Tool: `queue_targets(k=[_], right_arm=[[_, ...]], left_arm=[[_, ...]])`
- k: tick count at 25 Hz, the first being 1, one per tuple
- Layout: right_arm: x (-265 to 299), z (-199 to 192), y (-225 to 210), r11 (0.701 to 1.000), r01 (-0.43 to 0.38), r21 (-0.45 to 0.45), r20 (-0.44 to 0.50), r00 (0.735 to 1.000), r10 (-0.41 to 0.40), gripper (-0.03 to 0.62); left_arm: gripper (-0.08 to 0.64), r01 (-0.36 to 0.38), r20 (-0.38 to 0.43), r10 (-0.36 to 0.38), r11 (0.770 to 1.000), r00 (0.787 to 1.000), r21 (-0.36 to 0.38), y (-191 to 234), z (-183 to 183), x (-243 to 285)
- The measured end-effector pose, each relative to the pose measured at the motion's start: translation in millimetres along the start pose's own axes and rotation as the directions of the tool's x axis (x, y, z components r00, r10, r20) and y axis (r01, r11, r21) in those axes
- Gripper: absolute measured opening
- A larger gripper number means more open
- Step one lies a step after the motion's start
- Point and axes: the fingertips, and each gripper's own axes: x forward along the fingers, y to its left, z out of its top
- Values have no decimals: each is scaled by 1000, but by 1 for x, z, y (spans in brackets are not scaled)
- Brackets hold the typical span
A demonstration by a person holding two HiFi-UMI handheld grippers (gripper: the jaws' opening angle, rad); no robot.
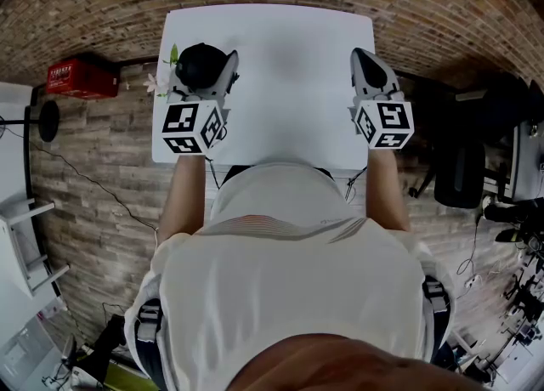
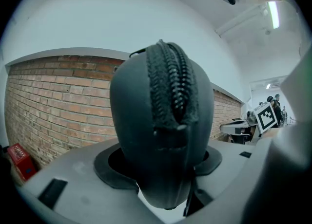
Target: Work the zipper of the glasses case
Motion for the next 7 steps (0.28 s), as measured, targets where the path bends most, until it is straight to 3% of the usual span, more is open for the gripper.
queue_targets(k=[7], right_arm=[[-3, 1, 4, 1000, -12, 2, -3, 1000, 12, 51]], left_arm=[[275, 5, -7, -5, 1000, 1000, 0, -3, 1, -3]])
